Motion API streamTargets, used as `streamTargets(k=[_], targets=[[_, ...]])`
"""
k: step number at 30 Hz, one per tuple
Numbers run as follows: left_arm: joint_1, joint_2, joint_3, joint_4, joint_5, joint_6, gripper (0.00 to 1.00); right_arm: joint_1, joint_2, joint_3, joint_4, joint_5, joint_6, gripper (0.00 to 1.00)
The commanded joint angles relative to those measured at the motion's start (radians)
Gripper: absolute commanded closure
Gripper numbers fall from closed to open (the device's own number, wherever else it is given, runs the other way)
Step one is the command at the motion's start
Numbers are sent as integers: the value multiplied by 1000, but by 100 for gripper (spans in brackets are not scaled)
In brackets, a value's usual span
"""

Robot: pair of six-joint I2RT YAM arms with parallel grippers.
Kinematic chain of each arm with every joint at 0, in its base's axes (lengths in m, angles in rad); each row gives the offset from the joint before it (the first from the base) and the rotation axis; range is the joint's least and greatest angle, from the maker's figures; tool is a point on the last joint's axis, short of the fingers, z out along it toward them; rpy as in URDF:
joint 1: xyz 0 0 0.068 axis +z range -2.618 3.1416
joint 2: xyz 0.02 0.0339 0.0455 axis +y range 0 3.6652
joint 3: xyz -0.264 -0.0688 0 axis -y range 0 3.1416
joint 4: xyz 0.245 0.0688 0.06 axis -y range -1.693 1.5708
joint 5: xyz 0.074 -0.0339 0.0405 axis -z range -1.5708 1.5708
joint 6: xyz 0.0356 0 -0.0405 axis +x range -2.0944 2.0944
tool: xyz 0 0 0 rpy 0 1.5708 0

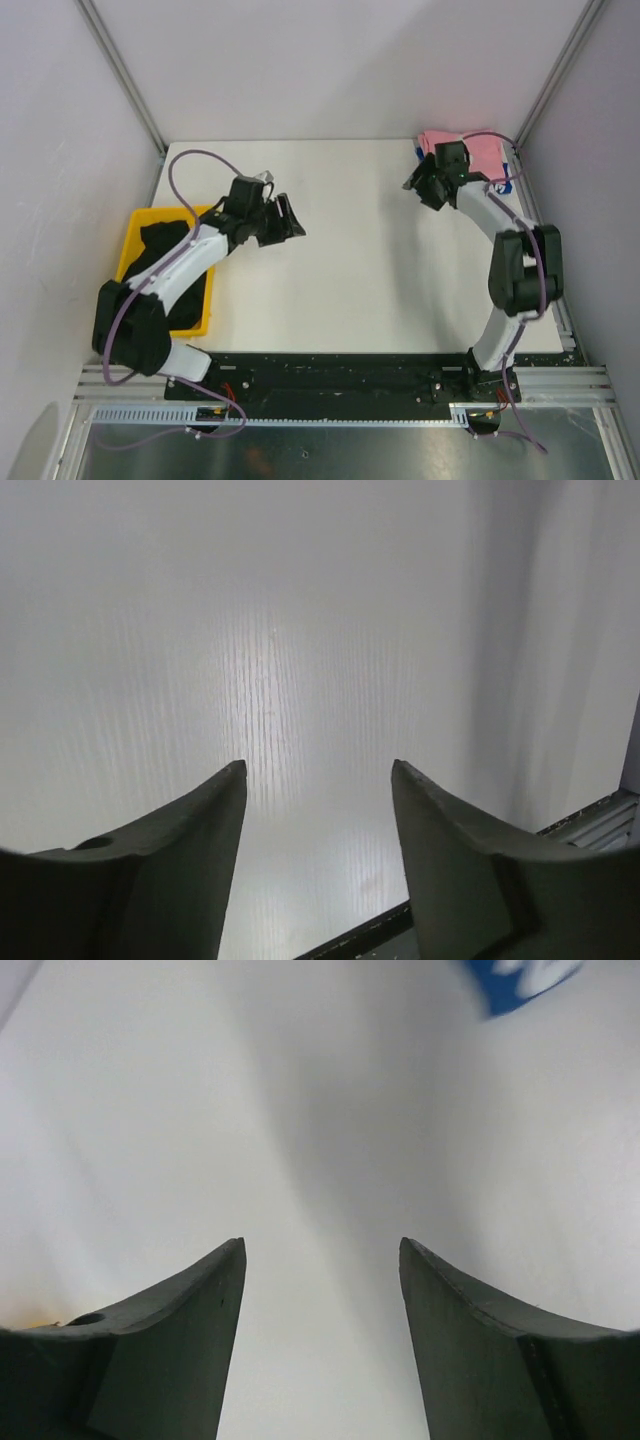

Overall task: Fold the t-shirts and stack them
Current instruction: Put the neatly folded tshirt into the corner of the board with both arms

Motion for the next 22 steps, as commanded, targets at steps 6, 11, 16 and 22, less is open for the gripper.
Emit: streamTargets(k=[6,11,16,22], targets=[[1,-297,-177,19,-49,126,2,291,-458,-258,-32,45,-41,25],[-1,-435,-279,19,-56,145,1,453,-639,-399,-4,140,-40,8],[-2,-535,-331,19,-89,149,0,514,-712,-469,-6,202,-36,1],[-1,-535,-321,16,-85,153,1,514,-727,-479,21,214,-19,1]])
